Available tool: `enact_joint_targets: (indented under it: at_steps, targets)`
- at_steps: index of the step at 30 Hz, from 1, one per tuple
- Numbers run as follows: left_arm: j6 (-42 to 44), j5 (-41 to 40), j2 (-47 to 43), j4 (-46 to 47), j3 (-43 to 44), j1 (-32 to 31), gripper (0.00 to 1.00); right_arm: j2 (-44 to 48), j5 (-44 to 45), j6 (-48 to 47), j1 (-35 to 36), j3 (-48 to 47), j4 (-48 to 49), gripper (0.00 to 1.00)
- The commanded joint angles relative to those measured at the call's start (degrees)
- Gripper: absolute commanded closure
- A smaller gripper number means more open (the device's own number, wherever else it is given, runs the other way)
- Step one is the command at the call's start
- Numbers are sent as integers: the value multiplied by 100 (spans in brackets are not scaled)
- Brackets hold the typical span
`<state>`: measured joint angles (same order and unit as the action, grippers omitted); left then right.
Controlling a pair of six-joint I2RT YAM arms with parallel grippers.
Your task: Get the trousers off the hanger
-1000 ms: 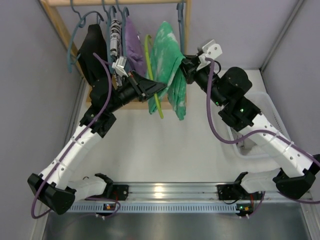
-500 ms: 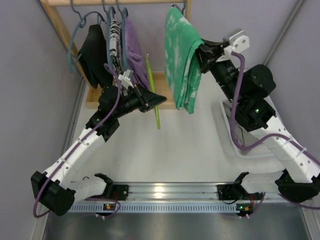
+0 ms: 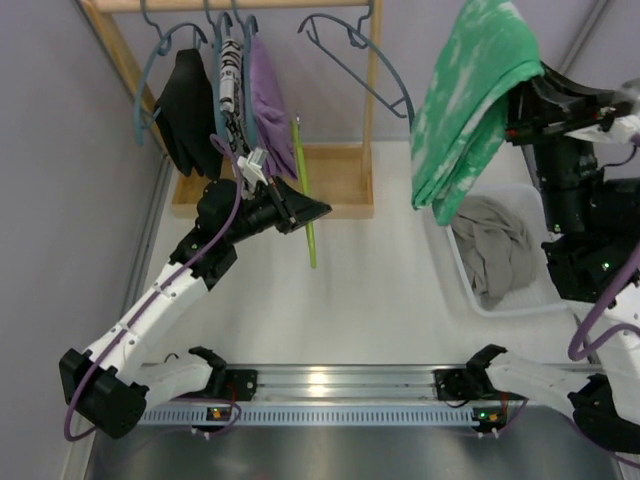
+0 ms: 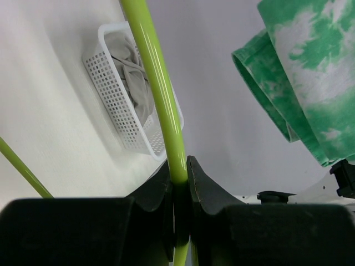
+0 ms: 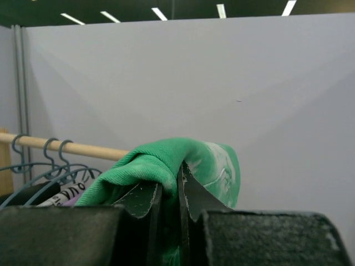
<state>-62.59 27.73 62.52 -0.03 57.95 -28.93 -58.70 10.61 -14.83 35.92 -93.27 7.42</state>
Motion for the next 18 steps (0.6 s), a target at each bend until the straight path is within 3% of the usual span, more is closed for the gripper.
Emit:
enact_joint_targets:
  at_steps: [1, 7, 13, 18]
  targets:
    - [282, 101, -214, 443, 40, -8, 100, 508, 54, 147, -304, -16, 744, 100]
    - [361, 58, -135, 434, 146, -16, 100, 1245, 432, 77, -955, 686, 375, 100]
    - [423, 75, -65, 434, 252, -8, 100, 2133, 1573, 15, -1772, 1592, -355, 100]
    - [405, 58, 23, 434, 269, -25, 100, 2819, 1927, -231, -2308, 2400, -583, 100]
